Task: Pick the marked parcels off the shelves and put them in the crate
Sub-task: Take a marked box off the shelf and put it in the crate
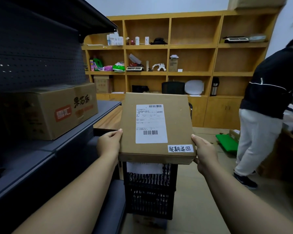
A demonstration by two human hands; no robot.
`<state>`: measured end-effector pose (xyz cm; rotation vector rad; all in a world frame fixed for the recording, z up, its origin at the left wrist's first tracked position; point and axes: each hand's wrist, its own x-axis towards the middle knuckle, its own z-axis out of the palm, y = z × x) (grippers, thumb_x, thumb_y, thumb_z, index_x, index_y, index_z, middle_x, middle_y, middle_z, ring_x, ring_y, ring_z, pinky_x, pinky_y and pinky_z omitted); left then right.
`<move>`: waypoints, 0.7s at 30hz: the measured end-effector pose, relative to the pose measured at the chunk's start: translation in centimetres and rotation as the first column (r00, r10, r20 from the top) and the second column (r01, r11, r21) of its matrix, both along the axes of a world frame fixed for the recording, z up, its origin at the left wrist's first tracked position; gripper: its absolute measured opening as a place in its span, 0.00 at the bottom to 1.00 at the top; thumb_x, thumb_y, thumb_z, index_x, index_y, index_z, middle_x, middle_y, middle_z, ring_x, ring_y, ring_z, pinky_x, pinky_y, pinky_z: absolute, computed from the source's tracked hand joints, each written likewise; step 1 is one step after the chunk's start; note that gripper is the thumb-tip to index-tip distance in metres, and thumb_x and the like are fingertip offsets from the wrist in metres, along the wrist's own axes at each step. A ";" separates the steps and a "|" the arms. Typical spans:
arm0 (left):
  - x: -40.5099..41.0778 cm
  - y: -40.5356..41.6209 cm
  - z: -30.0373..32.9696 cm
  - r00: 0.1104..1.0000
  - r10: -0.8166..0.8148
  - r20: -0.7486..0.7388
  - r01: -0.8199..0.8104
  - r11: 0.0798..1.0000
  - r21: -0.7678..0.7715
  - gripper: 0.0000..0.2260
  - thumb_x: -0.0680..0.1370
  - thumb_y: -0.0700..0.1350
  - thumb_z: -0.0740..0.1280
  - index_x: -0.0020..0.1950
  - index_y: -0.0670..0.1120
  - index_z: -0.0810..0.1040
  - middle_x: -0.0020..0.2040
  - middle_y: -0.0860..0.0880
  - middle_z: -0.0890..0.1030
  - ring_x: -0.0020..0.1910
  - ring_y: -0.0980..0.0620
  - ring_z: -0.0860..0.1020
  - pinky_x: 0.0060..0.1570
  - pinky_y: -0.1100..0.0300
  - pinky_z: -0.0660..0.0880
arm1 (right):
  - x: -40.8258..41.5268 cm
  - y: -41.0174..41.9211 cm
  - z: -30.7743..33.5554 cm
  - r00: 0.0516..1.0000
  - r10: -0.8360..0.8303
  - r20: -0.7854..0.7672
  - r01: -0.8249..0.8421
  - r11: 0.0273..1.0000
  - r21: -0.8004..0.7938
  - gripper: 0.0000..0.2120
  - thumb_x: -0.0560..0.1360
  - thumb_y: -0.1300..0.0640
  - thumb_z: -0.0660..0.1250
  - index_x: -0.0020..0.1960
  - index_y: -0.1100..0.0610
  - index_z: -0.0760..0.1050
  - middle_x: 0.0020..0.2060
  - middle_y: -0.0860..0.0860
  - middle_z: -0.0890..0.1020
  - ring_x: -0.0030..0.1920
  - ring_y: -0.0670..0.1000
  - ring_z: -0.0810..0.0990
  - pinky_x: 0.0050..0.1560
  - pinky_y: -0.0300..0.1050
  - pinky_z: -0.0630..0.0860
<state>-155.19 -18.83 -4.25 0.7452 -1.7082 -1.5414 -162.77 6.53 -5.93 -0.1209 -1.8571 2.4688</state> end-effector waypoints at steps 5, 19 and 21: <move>-7.1 -2.1 -1.8 0.999 -0.050 0.019 0.050 0.999 0.016 0.06 0.75 0.52 0.69 0.41 0.52 0.81 0.35 0.58 0.79 0.38 0.55 0.77 0.35 0.61 0.71 | -6.5 -1.8 -1.4 1.000 -0.016 0.004 0.016 0.999 0.033 0.04 0.74 0.51 0.67 0.44 0.51 0.79 0.40 0.48 0.84 0.37 0.49 0.82 0.32 0.39 0.73; -30.0 -11.7 -8.1 0.975 -0.130 0.182 0.091 0.974 0.209 0.09 0.75 0.49 0.69 0.46 0.45 0.83 0.37 0.49 0.81 0.35 0.51 0.78 0.30 0.63 0.69 | -27.9 -11.4 -7.1 0.980 -0.092 0.179 0.076 0.993 0.091 0.06 0.75 0.54 0.67 0.49 0.55 0.78 0.36 0.55 0.83 0.32 0.53 0.81 0.28 0.38 0.72; -32.3 -12.3 -9.5 0.963 -0.154 0.221 0.104 0.969 0.225 0.10 0.75 0.49 0.69 0.46 0.43 0.83 0.40 0.46 0.83 0.39 0.47 0.80 0.35 0.60 0.75 | -29.7 -11.9 -8.3 0.970 -0.127 0.210 0.101 0.987 0.129 0.07 0.75 0.54 0.67 0.49 0.56 0.78 0.33 0.54 0.82 0.28 0.51 0.79 0.20 0.34 0.67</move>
